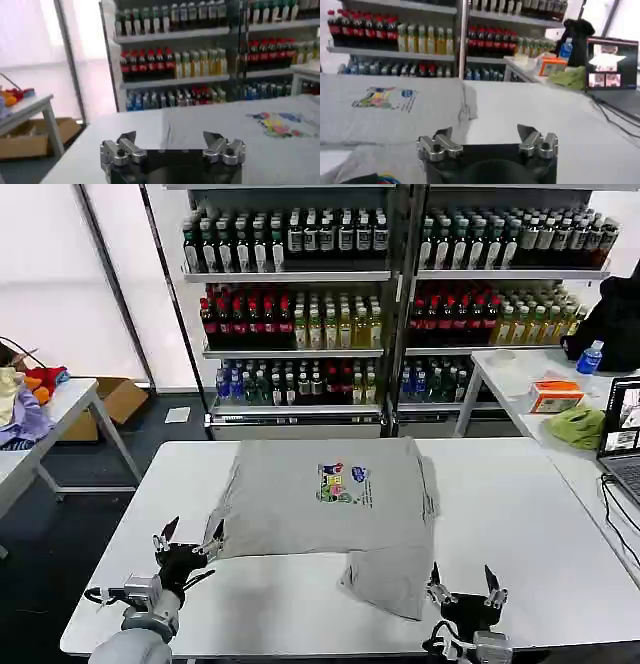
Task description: Fold and organize the clothes.
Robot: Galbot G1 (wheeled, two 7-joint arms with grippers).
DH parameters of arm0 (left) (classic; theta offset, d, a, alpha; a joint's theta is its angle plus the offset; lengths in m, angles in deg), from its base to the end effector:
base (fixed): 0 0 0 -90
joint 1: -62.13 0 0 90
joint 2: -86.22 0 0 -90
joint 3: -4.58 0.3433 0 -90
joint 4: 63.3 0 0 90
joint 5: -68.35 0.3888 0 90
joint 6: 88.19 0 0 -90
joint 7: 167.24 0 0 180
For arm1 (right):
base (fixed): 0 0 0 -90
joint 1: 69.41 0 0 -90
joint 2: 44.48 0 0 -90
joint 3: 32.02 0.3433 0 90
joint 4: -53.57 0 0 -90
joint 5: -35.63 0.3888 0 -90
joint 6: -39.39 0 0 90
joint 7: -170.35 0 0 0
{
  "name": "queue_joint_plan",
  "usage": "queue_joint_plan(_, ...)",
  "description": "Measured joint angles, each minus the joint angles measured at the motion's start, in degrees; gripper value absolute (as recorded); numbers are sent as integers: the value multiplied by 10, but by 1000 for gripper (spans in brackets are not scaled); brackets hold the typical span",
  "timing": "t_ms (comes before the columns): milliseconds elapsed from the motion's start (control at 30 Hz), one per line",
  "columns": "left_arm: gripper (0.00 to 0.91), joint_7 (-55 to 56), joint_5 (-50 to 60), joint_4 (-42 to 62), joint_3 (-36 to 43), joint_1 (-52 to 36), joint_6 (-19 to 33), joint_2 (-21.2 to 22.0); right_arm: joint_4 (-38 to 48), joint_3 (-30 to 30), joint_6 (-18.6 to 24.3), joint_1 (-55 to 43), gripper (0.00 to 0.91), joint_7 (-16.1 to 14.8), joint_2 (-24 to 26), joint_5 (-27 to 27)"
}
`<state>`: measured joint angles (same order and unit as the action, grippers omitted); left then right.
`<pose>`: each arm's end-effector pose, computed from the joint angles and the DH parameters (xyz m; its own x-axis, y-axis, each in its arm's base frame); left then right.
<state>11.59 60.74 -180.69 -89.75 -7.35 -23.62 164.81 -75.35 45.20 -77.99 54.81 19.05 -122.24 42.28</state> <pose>0.2677 0.0581 -0.2668 -0.9494 0.0095 0.3139 0.0347 0.9966 0.0746 0.1815 0.0444 -0.2577 -0.8988 0.1886 0.3956 0.1451 0.9798 -0.1376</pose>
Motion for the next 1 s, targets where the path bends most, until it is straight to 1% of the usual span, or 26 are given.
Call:
queue_joint_plan(467,907,-2,0,32,1,-5,-29,-15,19,-53,-33,-21,907,27,-22,-18)
queue_joint_plan(700,907,-2,-12,35,0,0,-34,-12,30,-67,-35,-17,907,35,-22,-25)
queue_joint_plan(1000,907,-2,-22,50,0,-4,-34,-8,45,-80,-29,-13,907,38,-30,-30)
